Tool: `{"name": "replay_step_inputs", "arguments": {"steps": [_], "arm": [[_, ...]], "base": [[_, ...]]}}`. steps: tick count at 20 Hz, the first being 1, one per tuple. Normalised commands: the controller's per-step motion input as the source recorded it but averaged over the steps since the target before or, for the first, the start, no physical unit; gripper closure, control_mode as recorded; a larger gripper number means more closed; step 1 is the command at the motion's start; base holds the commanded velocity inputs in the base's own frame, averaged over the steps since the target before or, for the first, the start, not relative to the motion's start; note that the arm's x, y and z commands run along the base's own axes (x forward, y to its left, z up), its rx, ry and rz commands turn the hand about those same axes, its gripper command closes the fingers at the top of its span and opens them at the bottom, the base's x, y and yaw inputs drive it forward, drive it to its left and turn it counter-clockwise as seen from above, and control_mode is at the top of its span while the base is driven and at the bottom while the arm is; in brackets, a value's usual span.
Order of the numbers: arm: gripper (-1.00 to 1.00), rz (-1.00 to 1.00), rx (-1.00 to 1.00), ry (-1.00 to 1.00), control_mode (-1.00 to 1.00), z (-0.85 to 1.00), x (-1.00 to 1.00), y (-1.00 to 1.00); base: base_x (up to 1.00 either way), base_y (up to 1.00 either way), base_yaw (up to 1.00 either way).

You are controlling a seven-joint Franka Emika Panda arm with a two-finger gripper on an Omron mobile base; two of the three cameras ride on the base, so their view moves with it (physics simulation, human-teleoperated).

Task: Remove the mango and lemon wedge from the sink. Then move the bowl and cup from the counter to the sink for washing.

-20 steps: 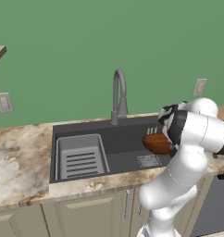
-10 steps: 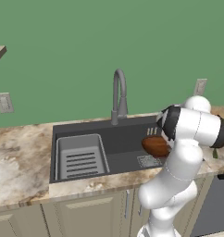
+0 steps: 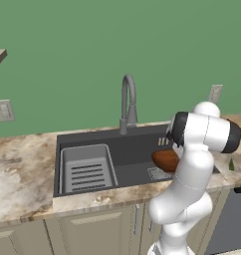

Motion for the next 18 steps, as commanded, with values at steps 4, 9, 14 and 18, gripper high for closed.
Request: {"name": "replay_step_inputs", "arguments": {"steps": [4,9,14,18], "arm": [[1.00,0.00,0.00,0.00,-1.00,-0.13,0.09,-0.01],[1.00,0.00,0.00,0.00,-1.00,-0.12,0.11,-0.03],[1.00,0.00,0.00,0.00,-1.00,-0.15,0.11,-0.03],[1.00,0.00,0.00,0.00,-1.00,-0.15,0.12,-0.05]], "base": [[0.00,0.00,0.00],[0.00,0.00,0.00],[0.00,0.00,0.00],[0.00,0.00,0.00]]}}
